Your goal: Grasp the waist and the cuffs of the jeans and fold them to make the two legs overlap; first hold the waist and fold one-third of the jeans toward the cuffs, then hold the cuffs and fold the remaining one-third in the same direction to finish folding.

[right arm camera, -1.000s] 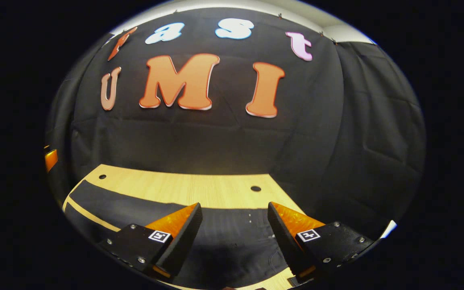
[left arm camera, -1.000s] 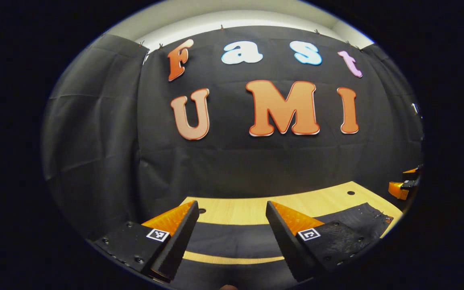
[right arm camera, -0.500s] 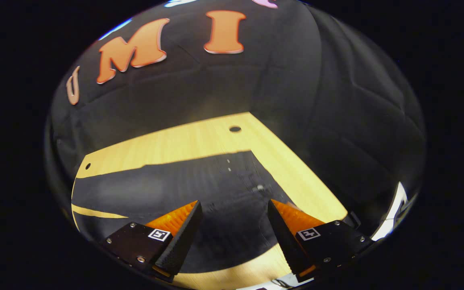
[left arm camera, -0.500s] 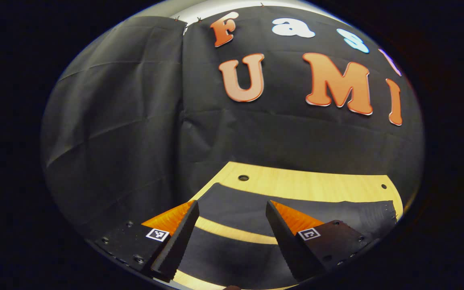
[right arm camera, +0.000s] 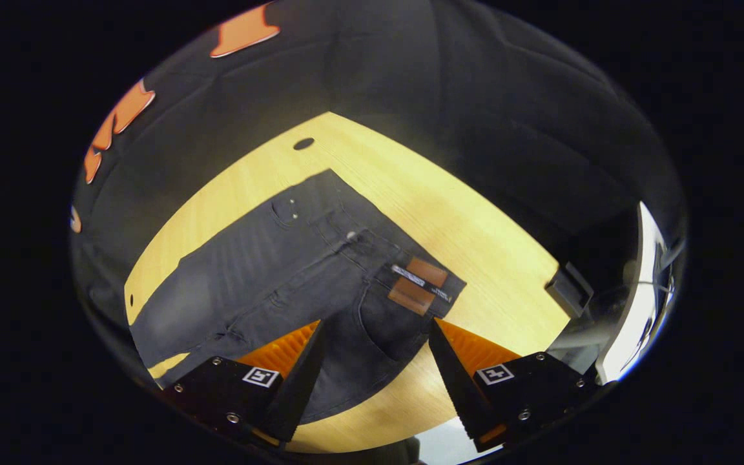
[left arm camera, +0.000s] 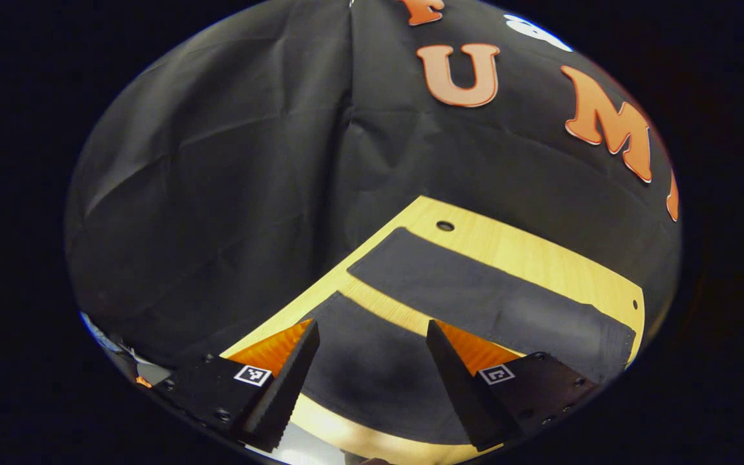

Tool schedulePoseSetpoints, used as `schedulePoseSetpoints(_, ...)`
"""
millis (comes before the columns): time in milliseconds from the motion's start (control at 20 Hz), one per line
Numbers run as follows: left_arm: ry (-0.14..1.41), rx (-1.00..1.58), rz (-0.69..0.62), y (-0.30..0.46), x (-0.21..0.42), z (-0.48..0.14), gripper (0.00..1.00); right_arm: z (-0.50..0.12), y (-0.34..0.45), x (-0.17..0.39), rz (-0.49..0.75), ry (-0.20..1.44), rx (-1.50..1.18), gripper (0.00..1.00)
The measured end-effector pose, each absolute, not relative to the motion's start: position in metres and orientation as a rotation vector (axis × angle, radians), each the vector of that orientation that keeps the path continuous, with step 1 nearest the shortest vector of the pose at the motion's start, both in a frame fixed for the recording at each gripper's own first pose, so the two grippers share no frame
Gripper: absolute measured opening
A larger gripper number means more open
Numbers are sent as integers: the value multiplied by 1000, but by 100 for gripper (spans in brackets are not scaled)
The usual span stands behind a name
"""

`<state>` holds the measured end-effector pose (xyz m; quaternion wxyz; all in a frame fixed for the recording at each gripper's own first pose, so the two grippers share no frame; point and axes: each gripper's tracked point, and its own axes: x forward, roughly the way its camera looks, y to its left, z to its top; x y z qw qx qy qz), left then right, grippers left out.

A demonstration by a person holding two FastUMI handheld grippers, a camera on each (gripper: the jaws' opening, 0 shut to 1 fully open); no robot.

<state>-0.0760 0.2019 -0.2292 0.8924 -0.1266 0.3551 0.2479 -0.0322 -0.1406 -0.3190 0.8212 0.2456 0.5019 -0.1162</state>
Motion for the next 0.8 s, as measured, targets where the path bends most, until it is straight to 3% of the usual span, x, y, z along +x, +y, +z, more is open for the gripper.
schedulePoseSetpoints(350, 938, -405, 616, 218, -92, -270, 100, -364, -149, -41, -274, 1236, 709, 92)
schedulePoseSetpoints(800, 1174, -694, 717, 214, -108, -286, 100, -385, -138, -36, -369, 1309, 760, 92)
